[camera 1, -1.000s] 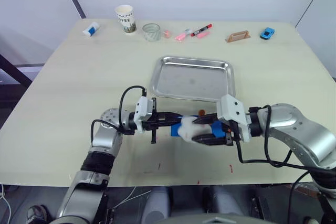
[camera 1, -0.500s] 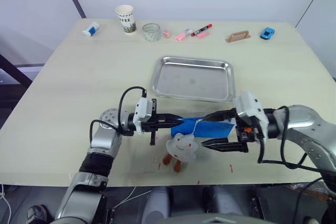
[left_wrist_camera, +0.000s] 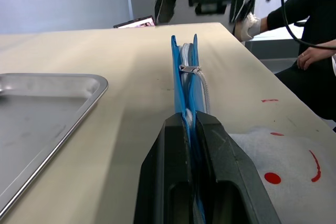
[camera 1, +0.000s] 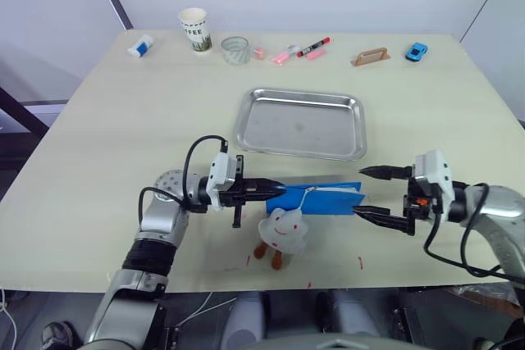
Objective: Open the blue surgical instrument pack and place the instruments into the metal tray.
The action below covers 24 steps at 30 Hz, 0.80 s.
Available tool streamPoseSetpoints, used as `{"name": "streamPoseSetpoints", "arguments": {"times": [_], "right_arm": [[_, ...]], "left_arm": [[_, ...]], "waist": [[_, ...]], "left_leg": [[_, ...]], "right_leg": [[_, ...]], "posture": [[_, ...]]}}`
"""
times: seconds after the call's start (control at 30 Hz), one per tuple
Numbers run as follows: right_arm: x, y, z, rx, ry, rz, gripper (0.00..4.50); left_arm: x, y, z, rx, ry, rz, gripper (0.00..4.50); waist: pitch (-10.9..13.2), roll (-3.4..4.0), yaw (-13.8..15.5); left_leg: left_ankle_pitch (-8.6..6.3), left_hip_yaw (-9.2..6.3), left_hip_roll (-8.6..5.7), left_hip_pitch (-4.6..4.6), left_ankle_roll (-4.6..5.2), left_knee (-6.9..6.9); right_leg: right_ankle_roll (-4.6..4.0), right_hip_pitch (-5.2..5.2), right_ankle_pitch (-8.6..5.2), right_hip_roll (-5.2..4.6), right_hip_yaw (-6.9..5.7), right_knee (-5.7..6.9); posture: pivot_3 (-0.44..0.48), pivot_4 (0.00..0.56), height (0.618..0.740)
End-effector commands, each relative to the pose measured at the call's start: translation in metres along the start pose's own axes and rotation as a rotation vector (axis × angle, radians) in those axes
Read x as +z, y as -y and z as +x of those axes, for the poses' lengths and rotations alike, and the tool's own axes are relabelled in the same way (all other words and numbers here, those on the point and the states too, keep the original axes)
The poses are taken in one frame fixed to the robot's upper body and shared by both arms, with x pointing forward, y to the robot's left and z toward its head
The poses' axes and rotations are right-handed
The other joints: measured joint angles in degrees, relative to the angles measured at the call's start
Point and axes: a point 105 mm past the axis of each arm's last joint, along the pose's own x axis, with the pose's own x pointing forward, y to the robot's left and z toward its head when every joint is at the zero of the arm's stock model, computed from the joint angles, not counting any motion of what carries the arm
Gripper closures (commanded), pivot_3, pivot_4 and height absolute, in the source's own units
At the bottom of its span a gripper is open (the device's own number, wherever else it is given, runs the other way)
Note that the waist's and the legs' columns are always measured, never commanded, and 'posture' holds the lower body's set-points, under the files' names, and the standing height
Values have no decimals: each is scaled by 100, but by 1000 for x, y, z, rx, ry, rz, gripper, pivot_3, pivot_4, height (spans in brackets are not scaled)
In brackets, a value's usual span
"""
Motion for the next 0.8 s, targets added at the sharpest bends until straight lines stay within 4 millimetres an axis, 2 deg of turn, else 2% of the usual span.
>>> {"name": "streamPoseSetpoints", "arguments": {"times": [0.03, 0.6, 0.7, 0.8], "right_arm": [[6, -1, 3, 74, 50, 12, 96], [-1, 11, 21, 124, 76, -23, 96], [-3, 12, 21, 132, 72, -15, 779], [-4, 12, 22, 141, 73, -17, 2307]], "left_arm": [[3, 3, 2, -28, -12, 8, 4500], [8, 3, 3, -32, -13, 6, 4500], [8, 2, 3, -27, -11, 5, 4500], [7, 2, 3, -25, -11, 3, 4500]], "waist": [[1, 1, 2], [2, 3, 11], [2, 3, 11], [2, 3, 11]], "left_leg": [[0, 0, 0, 0, 0, 0], [1, 1, 0, 0, -1, 1], [1, 2, 0, 0, -1, 1], [1, 1, 0, 1, -1, 1]], "right_leg": [[0, 0, 0, 0, 0, 0], [0, 0, 0, -1, -1, 2], [0, 0, 0, -1, -1, 2], [0, 0, 0, -1, -1, 2]], "posture": [[0, 150, 740], [0, 150, 740], [0, 150, 740], [0, 150, 740]]}}
